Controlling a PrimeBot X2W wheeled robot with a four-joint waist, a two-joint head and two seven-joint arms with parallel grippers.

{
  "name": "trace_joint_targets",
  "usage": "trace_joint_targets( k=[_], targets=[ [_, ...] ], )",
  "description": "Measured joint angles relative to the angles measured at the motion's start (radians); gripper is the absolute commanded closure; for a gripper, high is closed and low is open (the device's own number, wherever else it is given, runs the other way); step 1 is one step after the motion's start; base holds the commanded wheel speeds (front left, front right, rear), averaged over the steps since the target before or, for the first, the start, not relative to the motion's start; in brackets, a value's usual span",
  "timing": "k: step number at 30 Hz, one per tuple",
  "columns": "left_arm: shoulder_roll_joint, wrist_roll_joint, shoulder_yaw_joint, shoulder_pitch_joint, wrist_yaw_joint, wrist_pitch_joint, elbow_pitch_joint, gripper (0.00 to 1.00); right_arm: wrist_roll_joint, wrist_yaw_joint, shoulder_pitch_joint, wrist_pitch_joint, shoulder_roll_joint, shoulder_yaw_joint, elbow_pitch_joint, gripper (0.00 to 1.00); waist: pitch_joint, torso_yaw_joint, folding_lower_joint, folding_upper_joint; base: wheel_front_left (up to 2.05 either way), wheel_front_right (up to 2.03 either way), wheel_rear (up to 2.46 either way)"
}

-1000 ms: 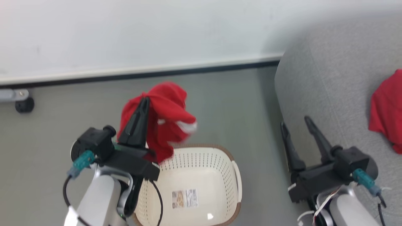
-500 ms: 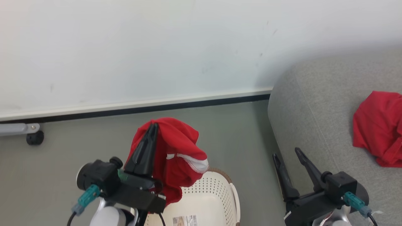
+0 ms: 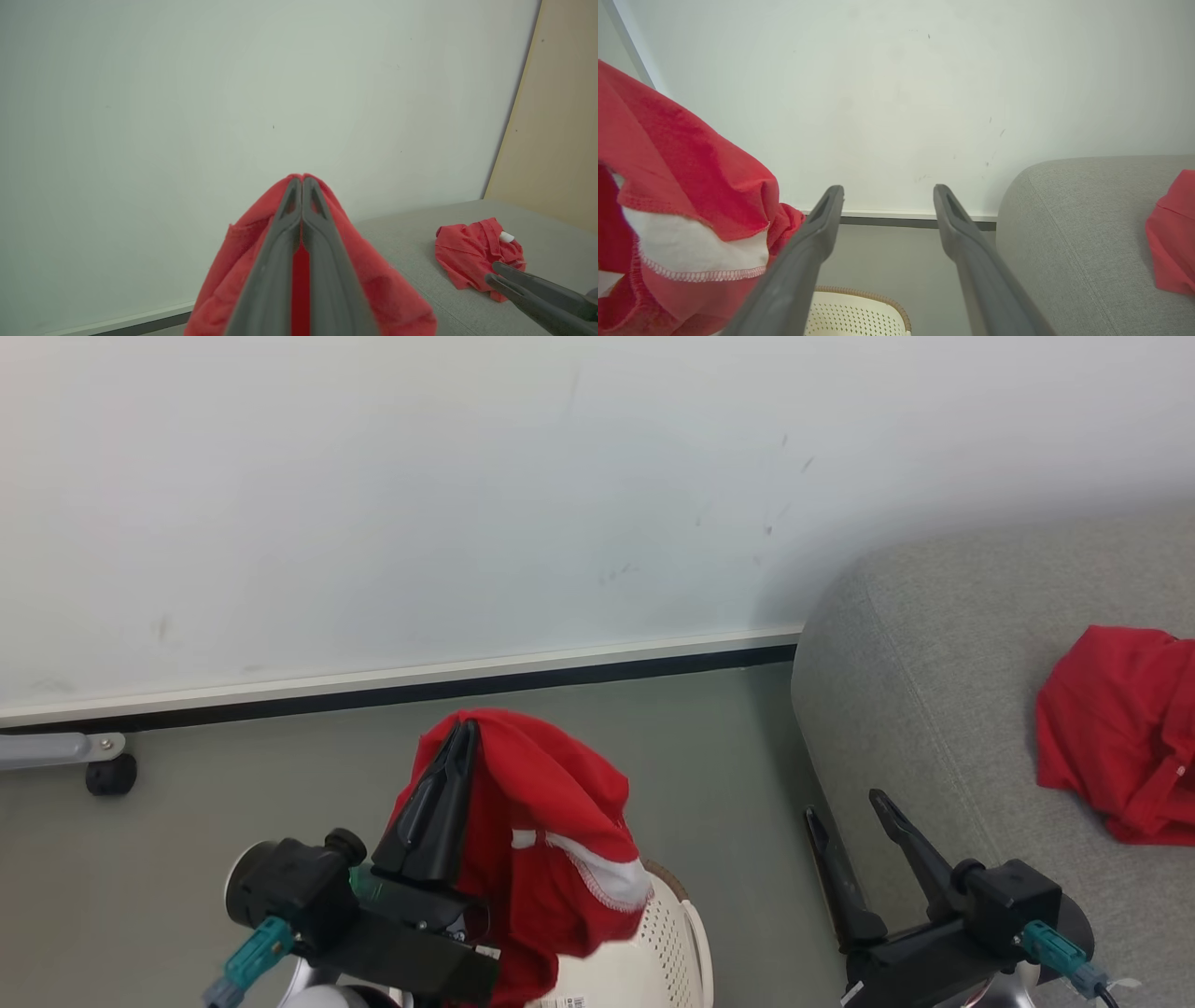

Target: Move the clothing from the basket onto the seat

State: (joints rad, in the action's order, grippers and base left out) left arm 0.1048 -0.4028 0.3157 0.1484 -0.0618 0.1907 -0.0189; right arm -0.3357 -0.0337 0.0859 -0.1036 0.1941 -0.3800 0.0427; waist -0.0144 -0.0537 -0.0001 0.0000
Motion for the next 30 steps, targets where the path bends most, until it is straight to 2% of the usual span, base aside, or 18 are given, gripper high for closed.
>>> trace_joint_targets(
  k=[13,18,24,30],
  targets=[
    [0.009,0.000,-0.008,-0.013,0.020,-0.050,-0.058,1.00,0.000,0.009,0.001,0.024,-0.002,-0.024,-0.026,0.00,0.007,0.007,0.0001,0.0000,0.00,0.00,0.00],
    [0.010,0.000,-0.005,-0.013,0.027,-0.064,-0.072,1.00,0.000,0.036,0.014,0.033,-0.025,-0.073,-0.038,0.00,0.009,0.011,0.0001,0.0000,0.00,0.00,0.00],
    [0.009,0.000,0.008,-0.012,0.028,-0.084,-0.089,1.00,0.000,0.101,0.073,0.055,-0.089,-0.190,-0.044,0.00,0.016,0.017,0.0000,0.0000,0.00,0.00,0.00],
    [0.007,0.000,0.016,-0.012,0.028,-0.099,-0.095,1.00,0.000,0.124,0.146,0.077,-0.106,-0.265,-0.015,0.00,0.023,0.023,0.0001,0.0000,0.00,0.00,0.00]
  ],
)
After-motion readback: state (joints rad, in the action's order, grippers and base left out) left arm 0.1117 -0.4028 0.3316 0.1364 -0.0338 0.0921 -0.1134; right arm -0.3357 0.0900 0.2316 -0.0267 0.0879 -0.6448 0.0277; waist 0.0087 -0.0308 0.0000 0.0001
